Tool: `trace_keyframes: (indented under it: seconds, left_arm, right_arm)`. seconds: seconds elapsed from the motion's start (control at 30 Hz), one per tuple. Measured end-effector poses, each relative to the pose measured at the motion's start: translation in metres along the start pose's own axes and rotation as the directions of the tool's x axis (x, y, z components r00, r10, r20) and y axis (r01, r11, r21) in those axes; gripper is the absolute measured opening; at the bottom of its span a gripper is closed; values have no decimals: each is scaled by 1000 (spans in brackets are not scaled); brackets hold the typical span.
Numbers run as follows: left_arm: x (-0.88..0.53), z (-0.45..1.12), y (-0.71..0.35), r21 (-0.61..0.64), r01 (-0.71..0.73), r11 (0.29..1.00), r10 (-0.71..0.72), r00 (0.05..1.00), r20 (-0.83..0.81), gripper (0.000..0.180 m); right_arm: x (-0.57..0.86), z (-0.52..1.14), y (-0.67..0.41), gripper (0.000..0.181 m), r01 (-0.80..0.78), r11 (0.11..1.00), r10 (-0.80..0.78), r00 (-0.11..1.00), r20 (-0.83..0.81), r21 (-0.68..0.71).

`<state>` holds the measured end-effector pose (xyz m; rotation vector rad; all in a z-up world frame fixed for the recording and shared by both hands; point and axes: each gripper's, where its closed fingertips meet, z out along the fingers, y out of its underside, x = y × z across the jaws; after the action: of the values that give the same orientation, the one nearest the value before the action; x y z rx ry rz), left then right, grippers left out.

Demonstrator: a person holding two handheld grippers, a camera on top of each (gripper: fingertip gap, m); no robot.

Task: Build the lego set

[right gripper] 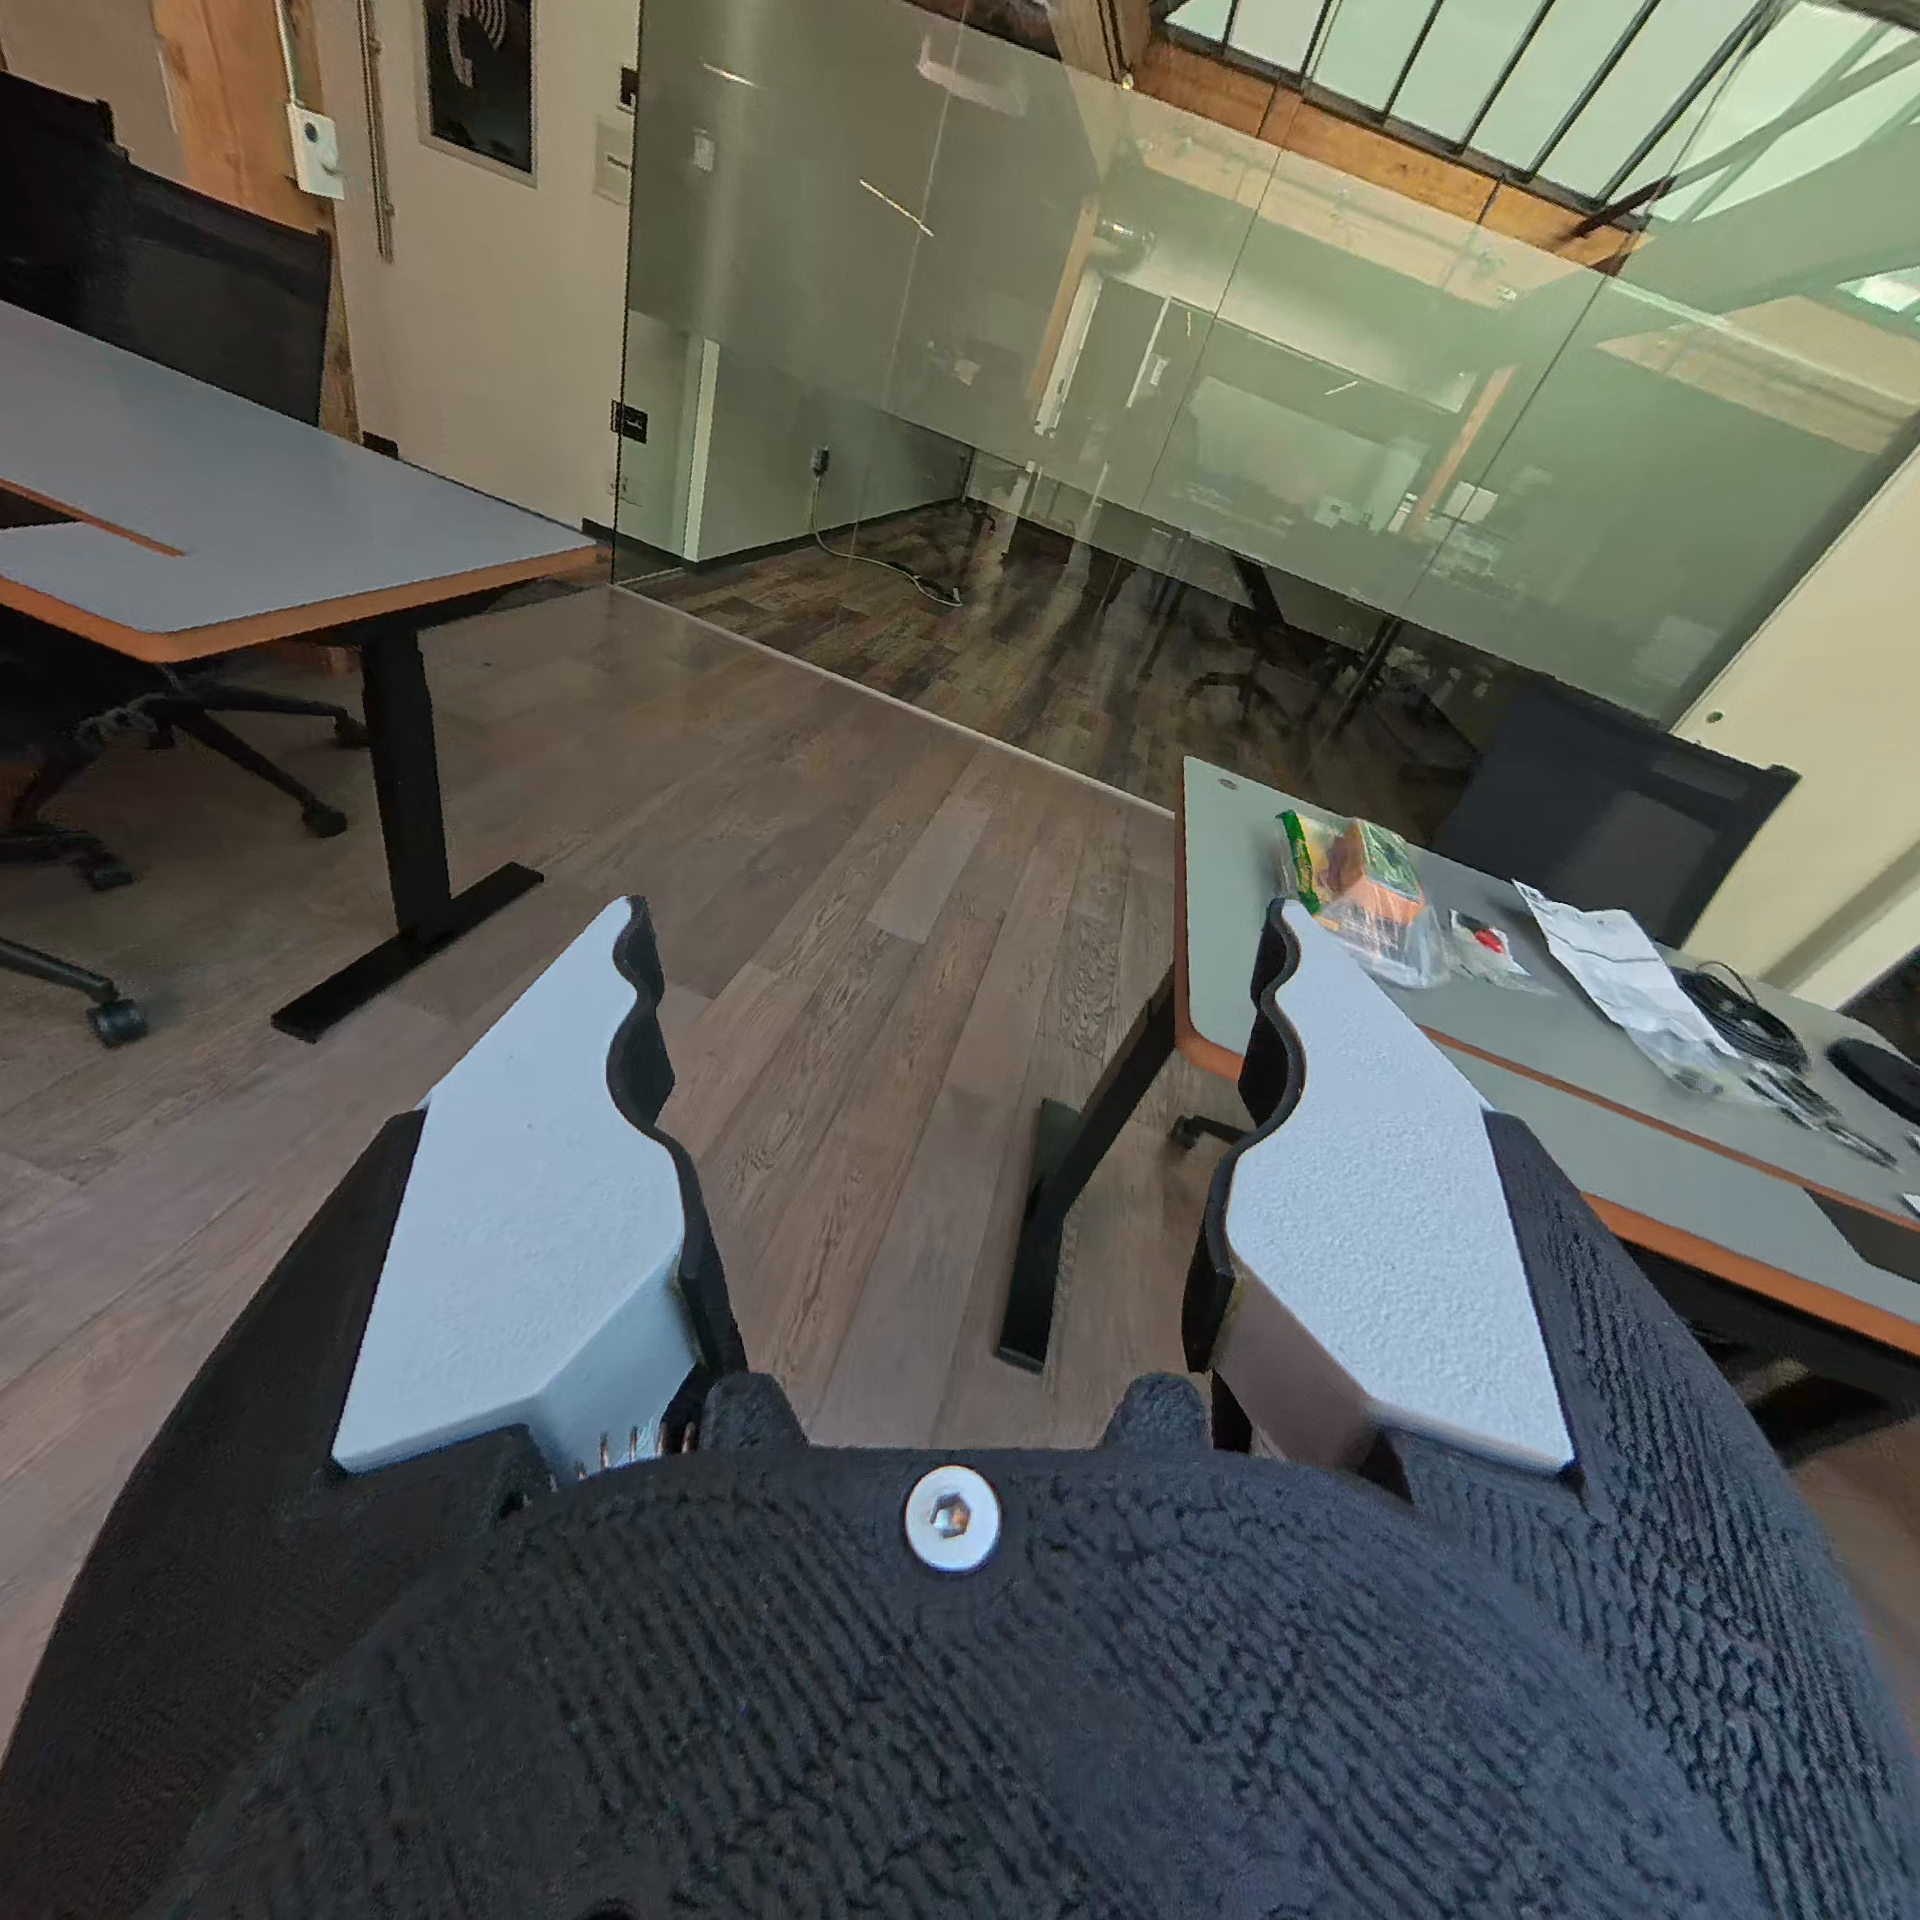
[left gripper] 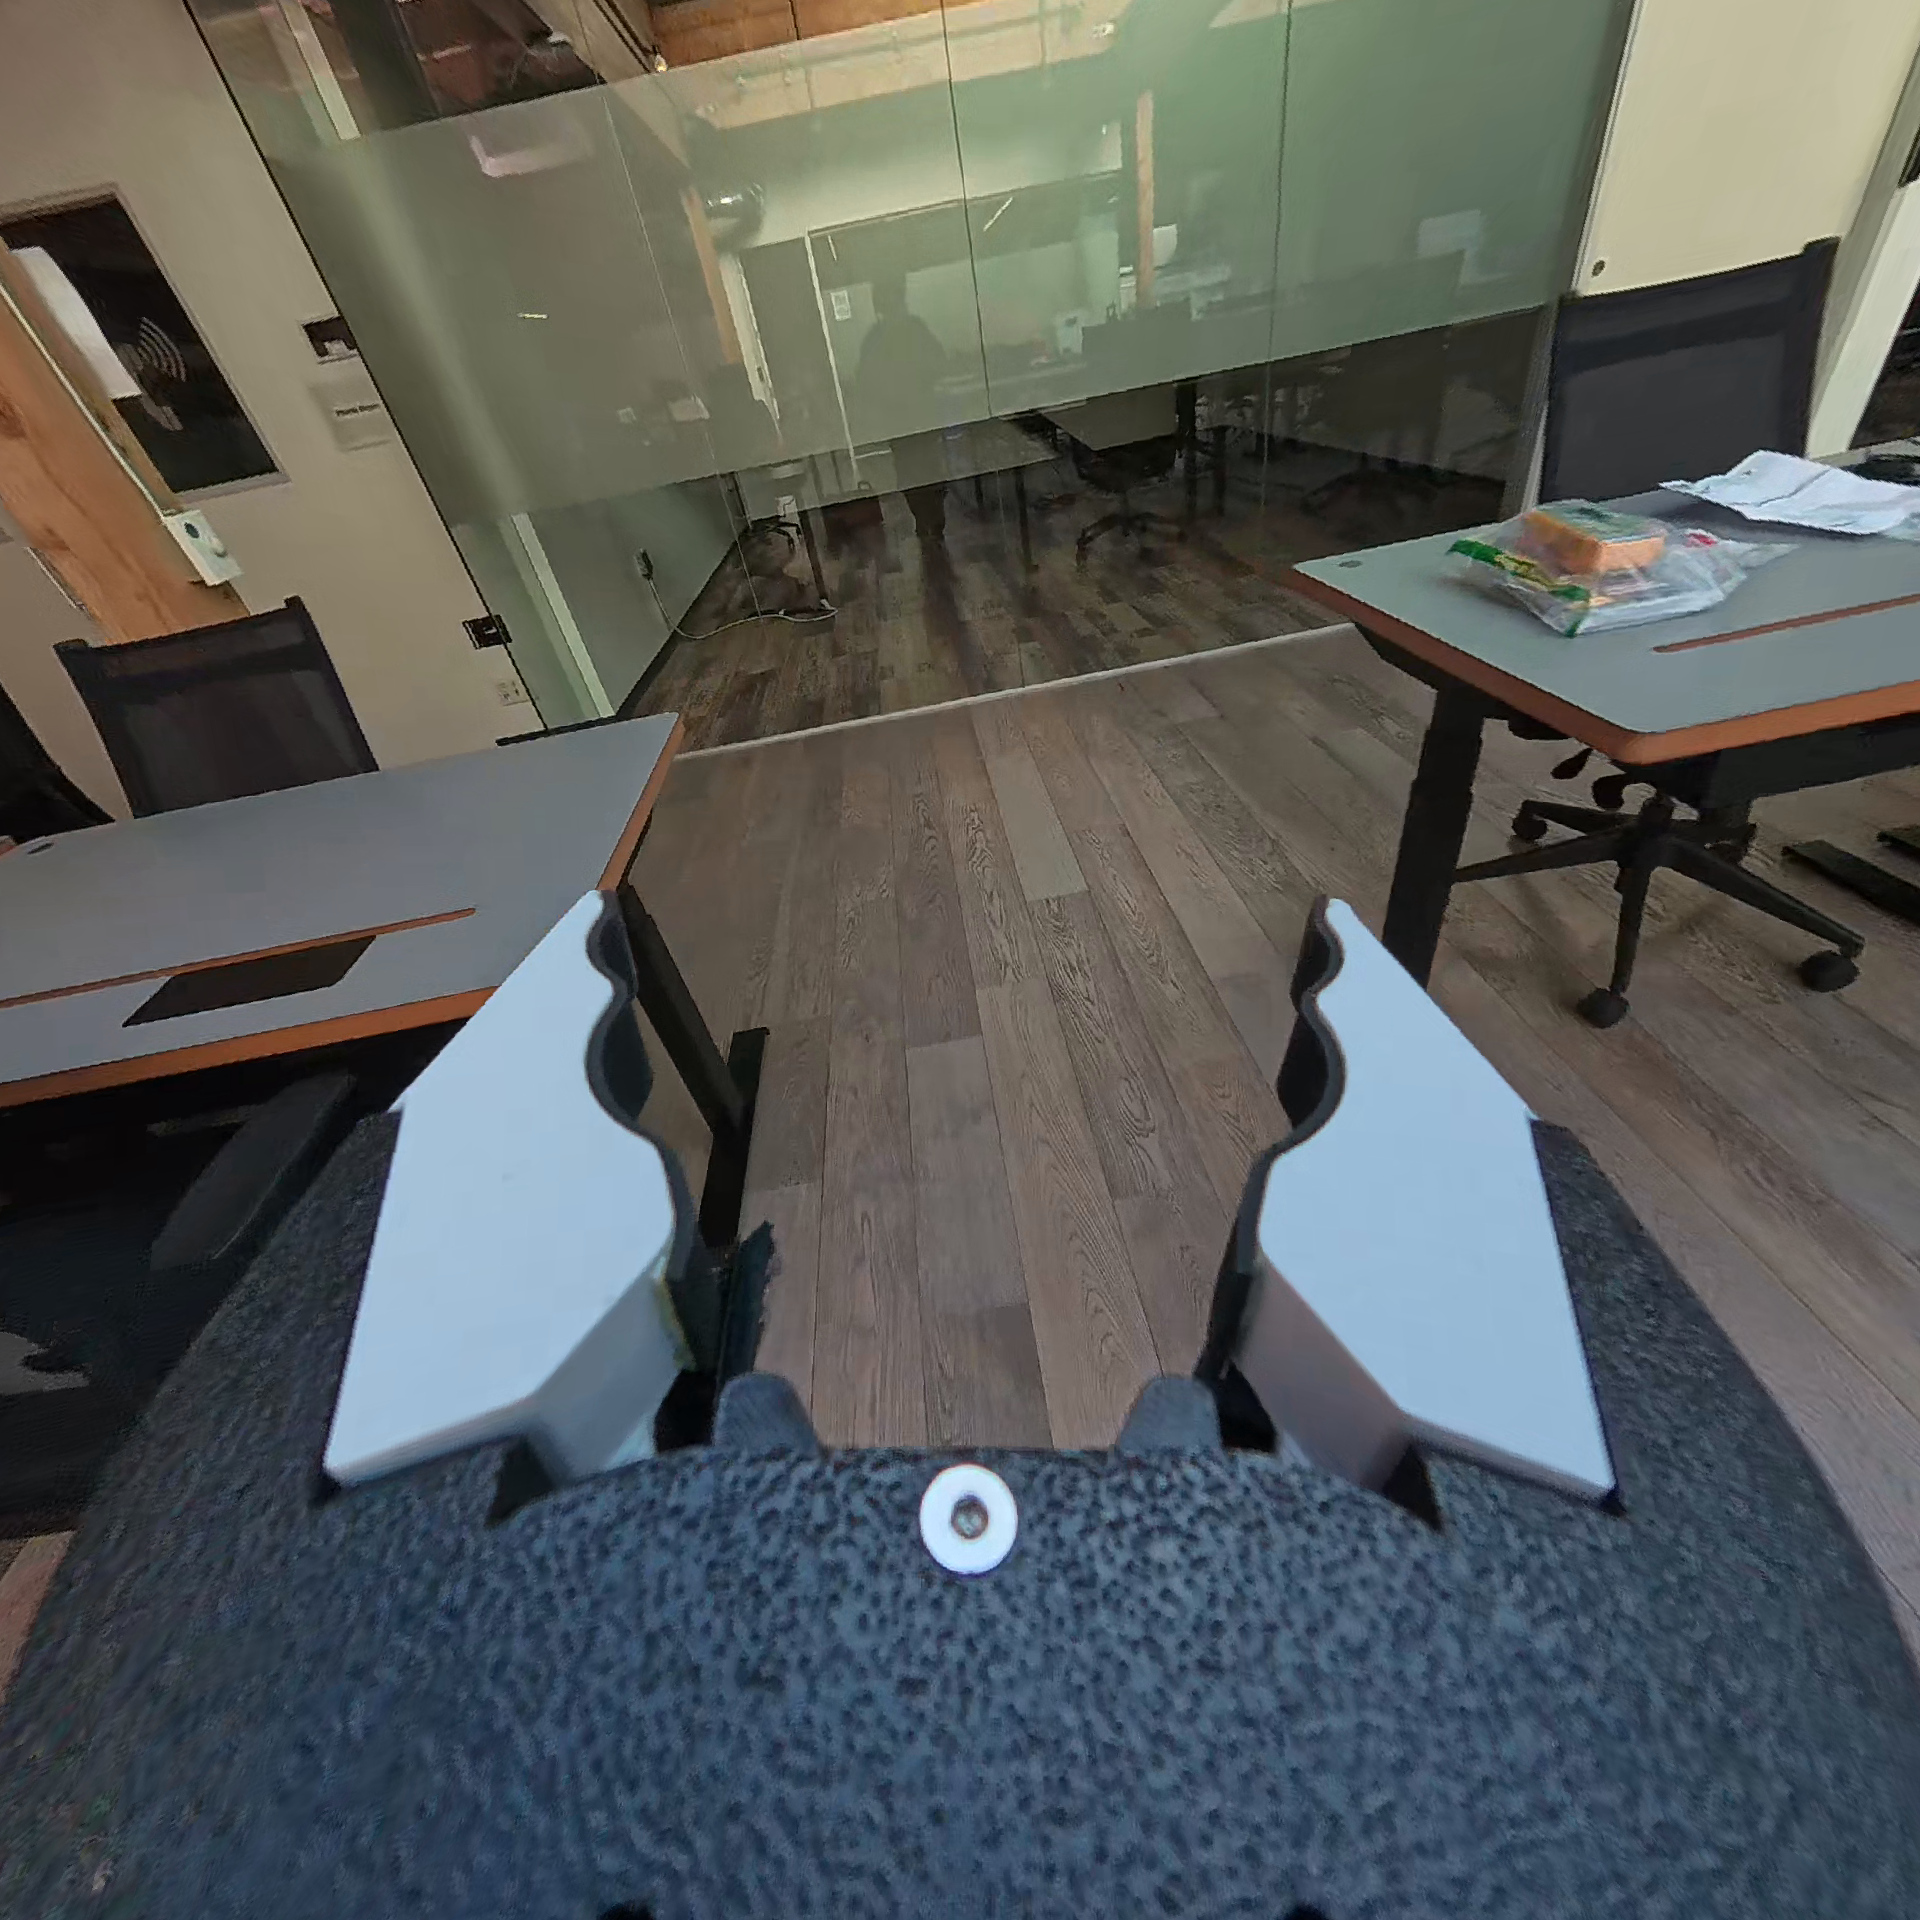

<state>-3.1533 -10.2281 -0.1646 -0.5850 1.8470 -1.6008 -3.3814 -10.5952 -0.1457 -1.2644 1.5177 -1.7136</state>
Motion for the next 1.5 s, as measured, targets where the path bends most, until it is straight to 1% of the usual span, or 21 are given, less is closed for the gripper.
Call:
trace_keyframes:
  seconds: [0.1, 0.23, 0.3, 0.4, 0.47, 0.57, 0.63, 0.73, 0.8, 0.87, 0.97, 1.07, 1.13, 1.17, 1.23, 1.27, 1.4, 1.5]
  left_arm:
    - [-5, 100, -8, -20, 56, 998, -56, 998, -6, 124]
    - [-19, 215, -20, -36, -21, 999, 20, 1000, -10, 121]
    - [-43, 265, -21, -24, -8, 1000, 8, 1000, 25, 113]
    - [-80, 346, -18, 12, 16, 1000, -16, 999, 44, 91]
    - [-104, 411, -16, 32, 28, 999, -29, 999, 22, 73]
    - [-125, 518, -21, 35, 103, 994, -101, 992, -71, 57]
    - [-131, 592, -32, 10, 138, 990, -136, 981, -141, 56]
    - [-132, 701, -47, 10, 88, 996, -84, 976, -199, 56]
    - [-128, 772, -53, 2, 39, 999, -38, 975, -219, 47]
    - [-122, 840, -58, 29, 5, 1000, 1, 973, -232, 39]
    - [-114, 938, -60, 45, -25, 999, 36, 965, -259, 35]
    - [-128, 1039, -61, 53, -24, 998, 35, 975, -219, 31]
    - [-139, 1099, -66, 5, 37, 999, -35, 976, -213, 31]
    - [-143, 1124, -71, -2, 31, 1000, -31, 973, -227, 31]
    - [-169, 1174, -79, 14, -27, 1000, 29, 986, -166, 28]
    - [-186, 1197, -77, -2, -43, 999, 43, 991, -129, 27]
    - [-256, 1275, -59, -43, 8, 999, -10, 999, -38, 24]
    - [-333, 1334, -40, -49, 13, 999, -9, 996, 91, 24]
  right_arm:
    - [9, 110, -12, 112, -49, 999, 48, 997, 66, 2]
    - [2, 254, -40, 106, -37, 998, 30, 989, 148, 45]
    - [-2, 324, -48, 100, -26, 997, 14, 987, 162, 69]
    - [-3, 422, -51, 86, 0, 995, -14, 991, 133, 104]
    - [3, 486, -47, 77, 7, 992, -21, 994, 107, 123]
    - [18, 583, -40, 61, -2, 998, -3, 998, 68, 68]
    - [28, 639, -46, 51, 25, 999, -27, 998, 58, 45]
    - [58, 718, -49, 43, 56, 998, -56, 998, -8, 40]
    - [78, 767, -38, 38, 38, 999, -37, 999, -35, 16]
    - [96, 818, -23, 34, 25, 1000, -25, 998, -55, 1]
    - [127, 904, -4, 29, 13, 1000, -14, 997, -77, -12]
    - [155, 1007, 2, 22, -15, 1000, 15, 998, -63, 3]
    - [163, 1082, -8, 16, -52, 998, 52, 999, 2, -22]
    - [163, 1117, -18, 13, -43, 999, 43, 998, 34, -6]
    - [162, 1187, -37, 10, 5, 999, -8, 998, 64, 42]
    - [157, 1224, -44, 10, 23, 999, -27, 996, 88, 47]
    - [112, 1366, -68, 16, 34, 994, -57, 974, 218, 107]
    - [69, 1470, -77, 22, 34, 989, -72, 959, 274, 143]
